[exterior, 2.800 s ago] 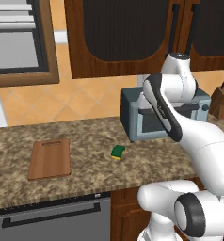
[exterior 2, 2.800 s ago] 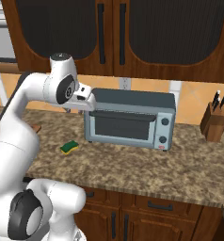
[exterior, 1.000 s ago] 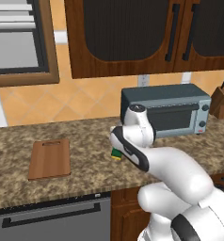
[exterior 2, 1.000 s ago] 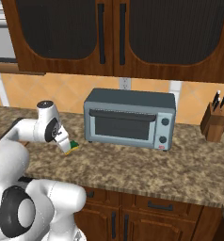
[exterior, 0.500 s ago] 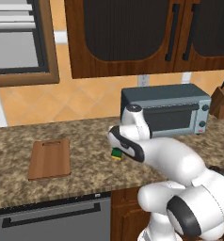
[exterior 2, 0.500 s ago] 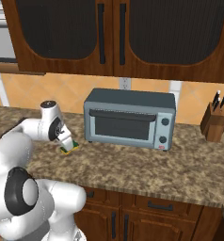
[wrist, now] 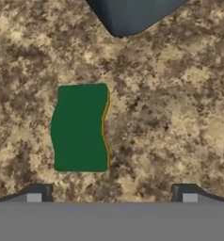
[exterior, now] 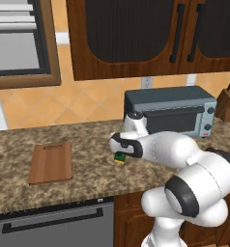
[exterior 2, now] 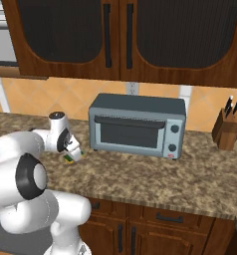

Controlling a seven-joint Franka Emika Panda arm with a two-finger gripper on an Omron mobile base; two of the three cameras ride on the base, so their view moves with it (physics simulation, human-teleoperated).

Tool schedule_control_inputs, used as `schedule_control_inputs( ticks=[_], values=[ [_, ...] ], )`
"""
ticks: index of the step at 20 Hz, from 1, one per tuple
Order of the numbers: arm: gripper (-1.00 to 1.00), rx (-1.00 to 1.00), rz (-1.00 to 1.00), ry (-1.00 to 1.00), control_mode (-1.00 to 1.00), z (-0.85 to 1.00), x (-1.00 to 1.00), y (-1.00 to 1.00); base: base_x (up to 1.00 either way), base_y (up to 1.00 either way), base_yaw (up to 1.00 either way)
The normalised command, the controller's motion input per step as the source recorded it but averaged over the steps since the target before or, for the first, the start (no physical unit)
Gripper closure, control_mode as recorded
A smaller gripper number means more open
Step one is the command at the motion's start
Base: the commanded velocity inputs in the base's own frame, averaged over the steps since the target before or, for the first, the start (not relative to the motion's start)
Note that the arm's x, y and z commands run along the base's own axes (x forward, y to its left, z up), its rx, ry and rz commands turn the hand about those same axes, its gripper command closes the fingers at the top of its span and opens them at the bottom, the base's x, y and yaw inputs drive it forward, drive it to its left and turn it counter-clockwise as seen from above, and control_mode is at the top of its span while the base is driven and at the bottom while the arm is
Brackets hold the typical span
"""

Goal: Pick up the sponge from the counter and clean the cutting board by briefly scrubbing or pressing down on the cutting board. Once finished, release the sponge.

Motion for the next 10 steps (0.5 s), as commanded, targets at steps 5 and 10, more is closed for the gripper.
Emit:
schedule_control_inputs(
  ticks=[5,10],
  values=[
    [-1.0,0.0,0.02,0.01,-1.0,-0.16,0.39,0.15,0.0,0.0,0.0],
    [-1.0,0.02,0.02,0.0,-1.0,-0.25,0.17,0.06,0.0,0.0,0.0]
  ],
)
